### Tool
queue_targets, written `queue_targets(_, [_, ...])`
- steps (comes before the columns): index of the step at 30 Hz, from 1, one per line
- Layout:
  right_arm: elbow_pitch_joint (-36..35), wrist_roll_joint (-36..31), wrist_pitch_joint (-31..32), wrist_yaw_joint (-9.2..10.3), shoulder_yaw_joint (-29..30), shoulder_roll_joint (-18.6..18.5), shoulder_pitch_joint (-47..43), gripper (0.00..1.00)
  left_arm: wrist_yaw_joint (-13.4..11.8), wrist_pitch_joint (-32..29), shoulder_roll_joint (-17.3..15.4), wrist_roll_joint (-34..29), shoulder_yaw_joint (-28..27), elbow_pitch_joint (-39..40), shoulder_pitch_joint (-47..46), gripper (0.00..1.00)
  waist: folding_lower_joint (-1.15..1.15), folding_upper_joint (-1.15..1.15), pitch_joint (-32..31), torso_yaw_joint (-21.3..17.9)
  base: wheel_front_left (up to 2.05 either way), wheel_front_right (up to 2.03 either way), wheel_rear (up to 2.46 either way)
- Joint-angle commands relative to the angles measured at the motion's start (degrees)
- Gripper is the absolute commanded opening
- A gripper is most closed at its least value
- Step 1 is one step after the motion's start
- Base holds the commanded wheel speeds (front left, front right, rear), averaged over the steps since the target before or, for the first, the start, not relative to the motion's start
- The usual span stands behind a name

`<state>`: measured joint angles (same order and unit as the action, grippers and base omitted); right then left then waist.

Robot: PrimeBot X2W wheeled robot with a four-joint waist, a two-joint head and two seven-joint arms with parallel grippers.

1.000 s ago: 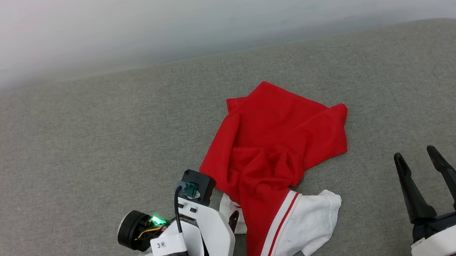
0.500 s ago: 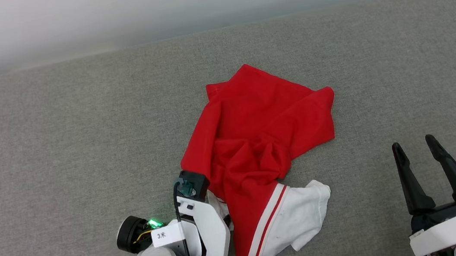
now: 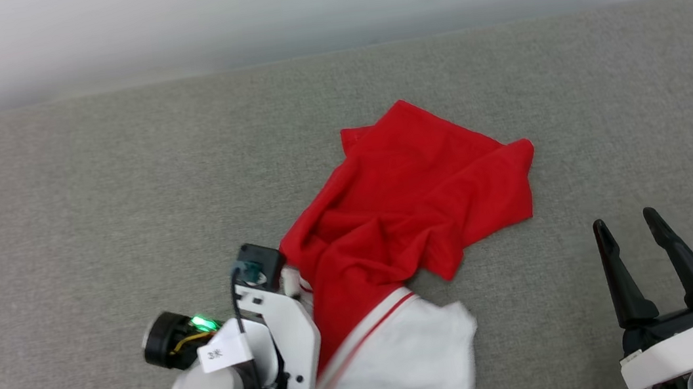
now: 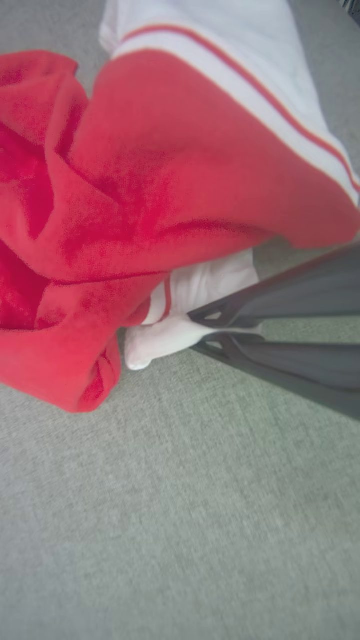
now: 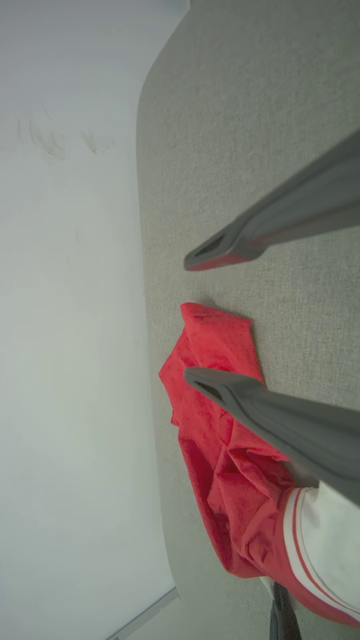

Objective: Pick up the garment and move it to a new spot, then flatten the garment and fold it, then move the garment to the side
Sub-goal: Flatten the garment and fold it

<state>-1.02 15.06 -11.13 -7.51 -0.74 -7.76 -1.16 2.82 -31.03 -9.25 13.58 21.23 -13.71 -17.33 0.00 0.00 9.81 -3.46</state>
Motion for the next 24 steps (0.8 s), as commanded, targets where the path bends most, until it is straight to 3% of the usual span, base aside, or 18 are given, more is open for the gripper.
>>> queue_targets(1, [0.36,-0.17,-0.03,0.04,-0.01,0.25,-0.15,1.00,-0.65,0.49,-0.71,-0.27,-0.73,1.80,0.43,0.00,0.00,0.00,-1.44,1.33,0.00,0.00,0.00])
queue_targets(5, [1.14,-0.23,-0.15,0.04,-0.36,0.87,-0.87,1.00,-2.63,0.43,-3.51,0.06,-3.66,7.08,2.29,0.00,0.00,0.00,-3.06,2.62,0.00,0.00,0.00])
queue_targets(10, [1.93,-0.11,-0.33,0.04,-0.90,1.45,-1.10,1.00,-4.81,0.06,-6.68,2.36,-8.43,8.26,6.62,0.00,0.00,0.00,-3.81,3.24,0.00,0.00,0.00])
queue_targets(12, [2.41,-0.08,0.17,0.04,-1.25,1.46,-1.22,1.00,-4.62,0.66,-7.85,3.21,-9.69,6.63,8.18,0.00,0.00,0.00,-3.79,3.27,0.00,0.00,0.00])
queue_targets(20, [3.17,0.22,2.17,0.04,-2.26,-0.18,-0.97,1.00,-1.99,8.29,-7.23,4.96,-9.88,-0.89,8.82,0.00,0.00,0.00,-3.54,3.31,0.00,0.00,0.00])
queue_targets(21, [2.91,0.40,2.51,0.04,-2.80,-0.59,-0.86,1.00,-1.93,9.75,-7.09,4.61,-9.71,-1.43,8.33,0.08,0.00,0.00,-3.59,3.52,0.00,0.00,0.00])
queue_targets(22, [2.53,0.72,3.07,0.04,-3.66,-1.12,-0.71,1.00,-2.13,11.58,-7.03,3.76,-9.54,-1.78,7.66,0.94,0.00,0.00,-3.64,3.79,0.00,0.00,0.00])
queue_targets(23, [2.18,1.15,3.65,0.04,-4.60,-1.71,-0.52,1.00,-2.33,13.24,-6.91,3.10,-9.23,-2.13,7.24,1.00,0.00,0.00,-3.69,4.09,0.00,0.00,0.00])
queue_targets(24, [1.90,1.35,4.35,0.04,-5.56,-2.69,-0.22,1.00,-2.50,14.89,-6.68,2.52,-8.92,-2.35,6.89,1.00,0.00,0.00,-3.80,4.45,0.00,0.00,0.00])
